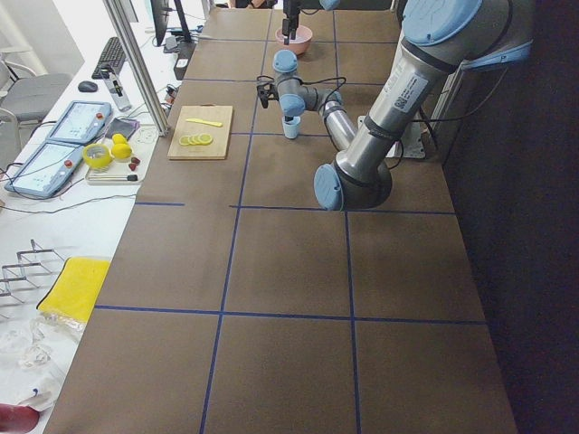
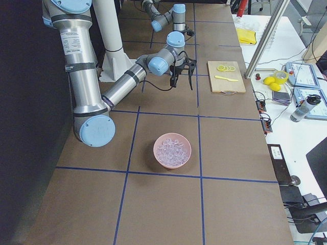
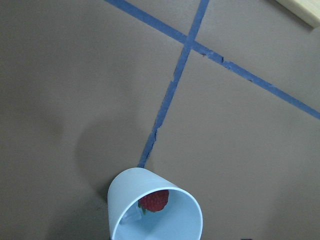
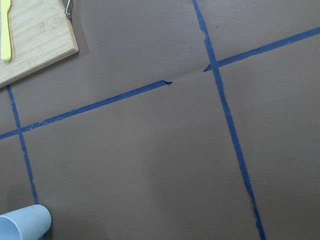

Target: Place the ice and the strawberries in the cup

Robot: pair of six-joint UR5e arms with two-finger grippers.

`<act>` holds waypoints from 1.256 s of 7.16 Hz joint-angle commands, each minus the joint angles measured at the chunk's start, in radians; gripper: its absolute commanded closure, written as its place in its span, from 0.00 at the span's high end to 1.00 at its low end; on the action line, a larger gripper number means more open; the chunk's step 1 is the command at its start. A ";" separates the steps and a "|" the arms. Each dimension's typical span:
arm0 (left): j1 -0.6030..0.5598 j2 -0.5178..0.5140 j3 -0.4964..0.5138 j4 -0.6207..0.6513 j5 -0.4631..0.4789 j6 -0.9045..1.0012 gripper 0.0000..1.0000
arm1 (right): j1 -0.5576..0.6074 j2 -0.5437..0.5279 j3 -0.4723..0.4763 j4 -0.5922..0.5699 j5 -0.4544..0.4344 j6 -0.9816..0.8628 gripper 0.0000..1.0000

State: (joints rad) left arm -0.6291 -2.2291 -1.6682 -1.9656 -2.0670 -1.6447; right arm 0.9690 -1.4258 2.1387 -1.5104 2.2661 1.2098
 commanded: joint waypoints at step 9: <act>-0.780 0.846 -0.272 0.282 -0.209 1.584 0.88 | 0.395 -0.127 -0.074 -0.383 0.072 -0.974 1.00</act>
State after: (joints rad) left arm -1.2915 -1.3746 -1.9275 -1.7986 -2.2698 -0.1898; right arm 1.3622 -1.5482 2.0678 -1.8910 2.3397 0.2434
